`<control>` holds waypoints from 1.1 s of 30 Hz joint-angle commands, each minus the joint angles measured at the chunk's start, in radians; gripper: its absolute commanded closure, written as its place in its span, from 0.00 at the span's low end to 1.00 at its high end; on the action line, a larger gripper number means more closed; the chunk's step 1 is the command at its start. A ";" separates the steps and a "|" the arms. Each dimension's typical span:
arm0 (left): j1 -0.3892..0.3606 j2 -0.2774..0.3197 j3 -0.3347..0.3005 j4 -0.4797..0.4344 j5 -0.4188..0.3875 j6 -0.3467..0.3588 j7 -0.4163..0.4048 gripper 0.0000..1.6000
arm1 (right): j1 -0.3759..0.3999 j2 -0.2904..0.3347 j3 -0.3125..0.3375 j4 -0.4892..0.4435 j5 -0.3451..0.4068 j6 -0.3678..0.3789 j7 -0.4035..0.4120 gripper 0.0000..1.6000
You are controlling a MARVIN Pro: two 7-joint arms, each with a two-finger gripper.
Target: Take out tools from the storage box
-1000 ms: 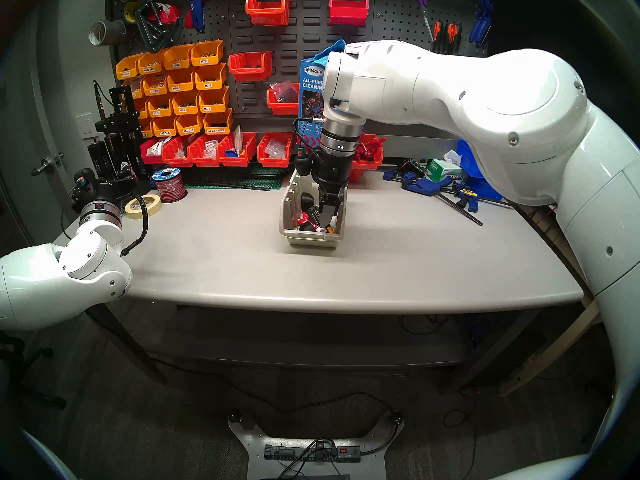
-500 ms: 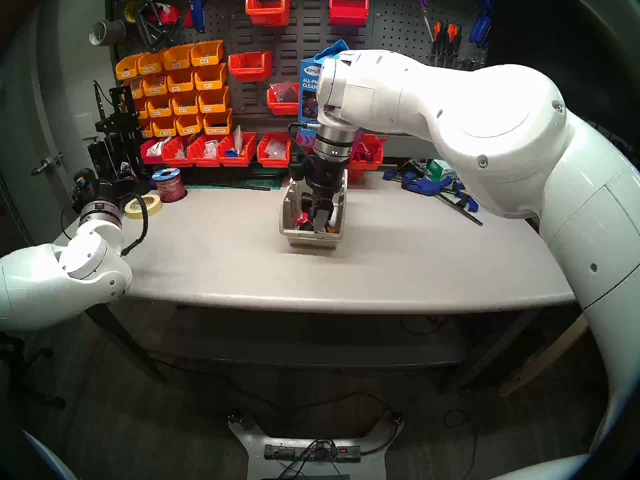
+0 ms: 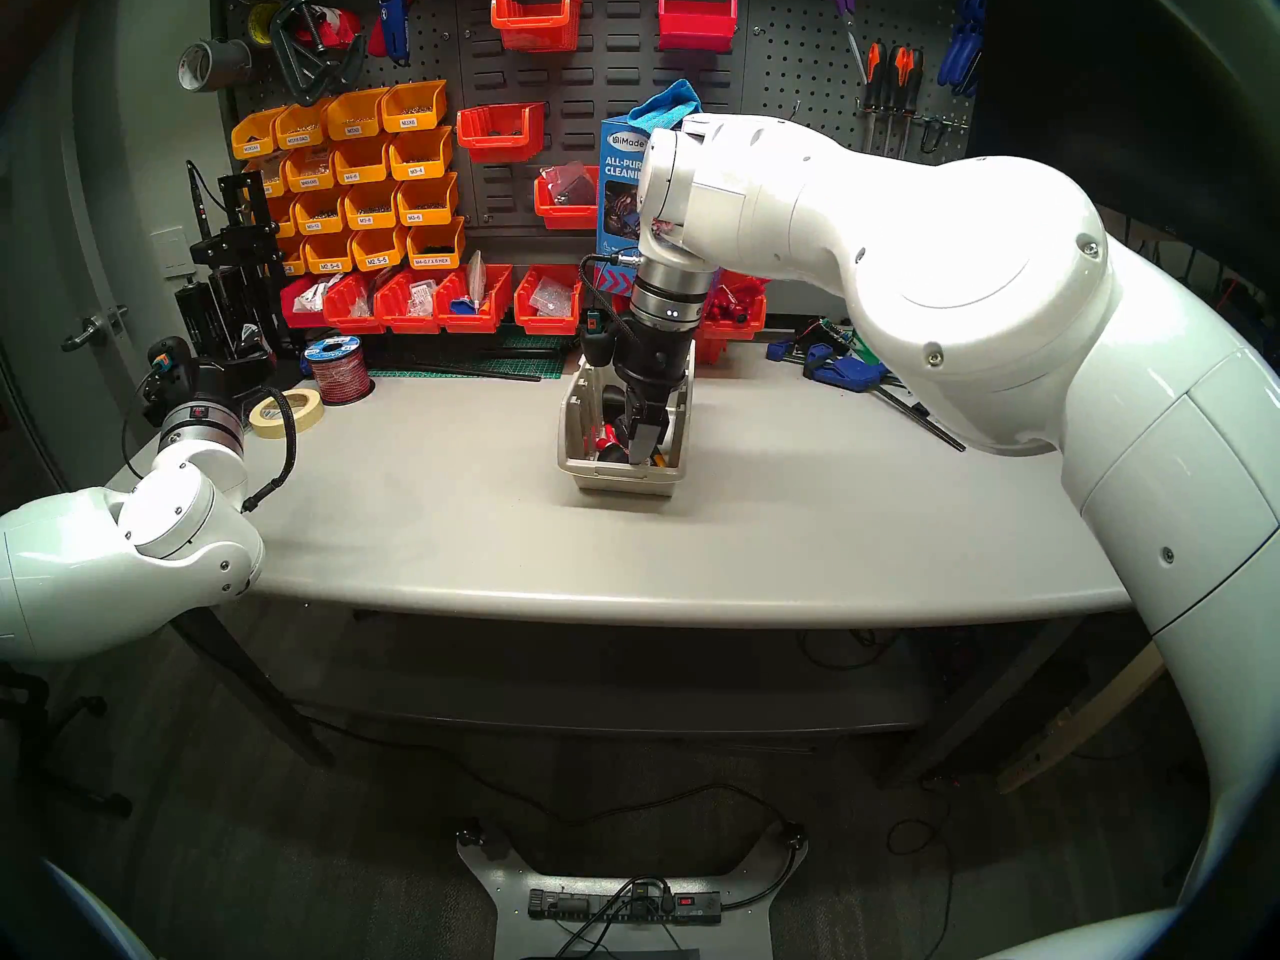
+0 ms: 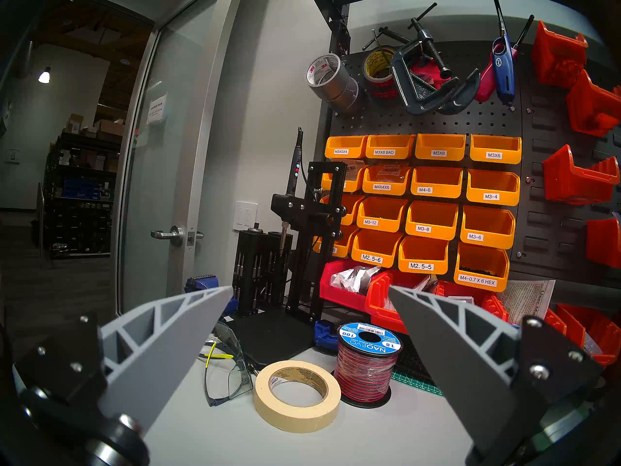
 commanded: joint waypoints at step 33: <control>-0.013 -0.001 -0.011 -0.002 0.006 0.001 -0.002 0.00 | -0.086 -0.043 -0.048 0.105 0.015 -0.126 -0.001 0.00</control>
